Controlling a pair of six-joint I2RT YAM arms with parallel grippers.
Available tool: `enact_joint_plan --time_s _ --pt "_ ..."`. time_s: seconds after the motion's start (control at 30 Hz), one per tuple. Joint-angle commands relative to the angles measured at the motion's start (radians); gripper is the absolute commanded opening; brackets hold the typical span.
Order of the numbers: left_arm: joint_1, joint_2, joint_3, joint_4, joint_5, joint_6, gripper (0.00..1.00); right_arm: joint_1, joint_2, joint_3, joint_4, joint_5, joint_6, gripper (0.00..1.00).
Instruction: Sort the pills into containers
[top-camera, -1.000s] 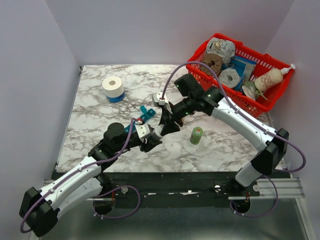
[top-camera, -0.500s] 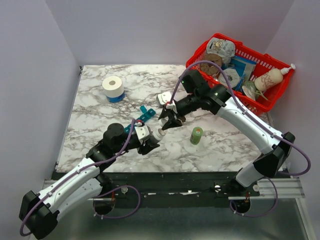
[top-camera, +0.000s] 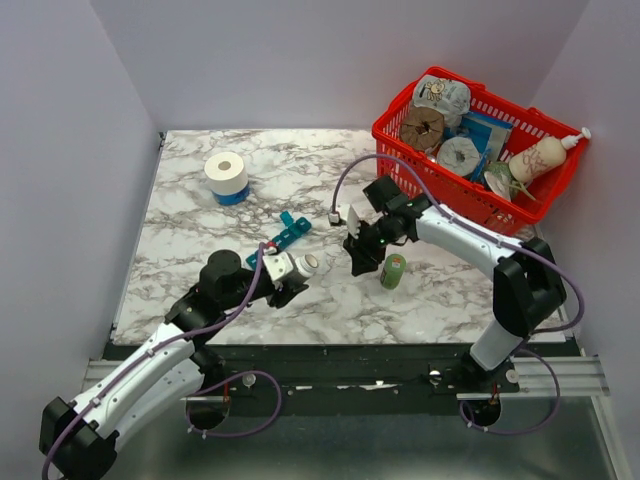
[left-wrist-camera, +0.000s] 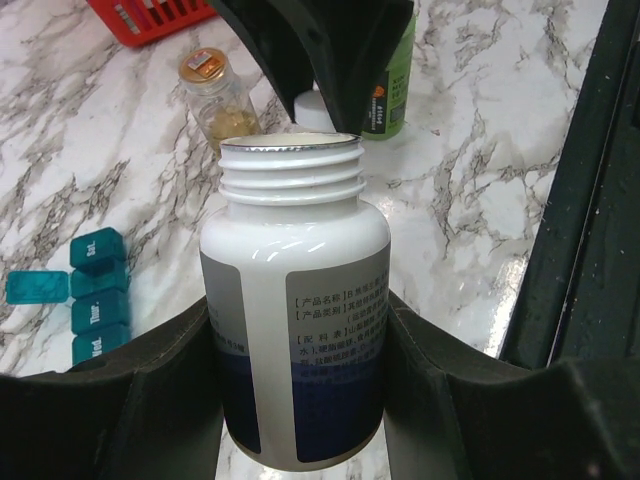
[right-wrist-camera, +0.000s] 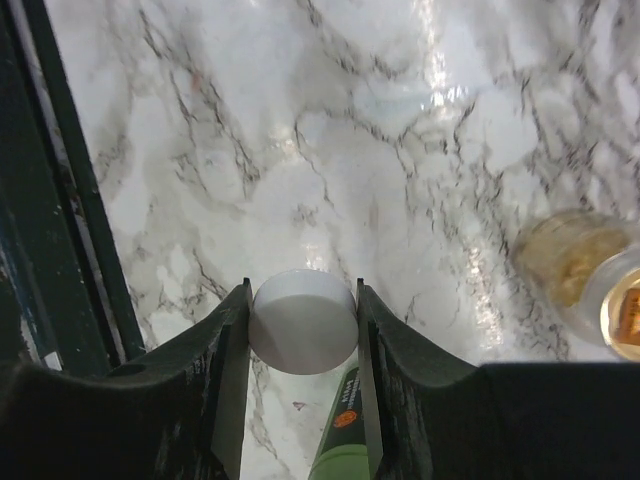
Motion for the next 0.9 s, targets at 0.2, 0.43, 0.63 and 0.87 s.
enact_joint_plan --time_s 0.2,0.43,0.63,0.87 --pt "0.01 0.025 -0.022 0.02 -0.041 0.046 0.0 0.029 0.168 -0.067 0.167 0.244 0.067 0.37" --pt "0.04 0.063 -0.019 0.029 0.0 0.0 0.0 0.029 0.143 -0.061 0.141 0.174 0.043 0.65" --pt "0.157 0.143 0.004 0.075 0.119 -0.069 0.0 0.029 0.038 -0.042 0.093 0.09 0.012 1.0" --pt "0.284 0.286 0.116 0.002 0.201 -0.208 0.0 -0.001 -0.102 -0.016 0.073 0.039 -0.004 1.0"
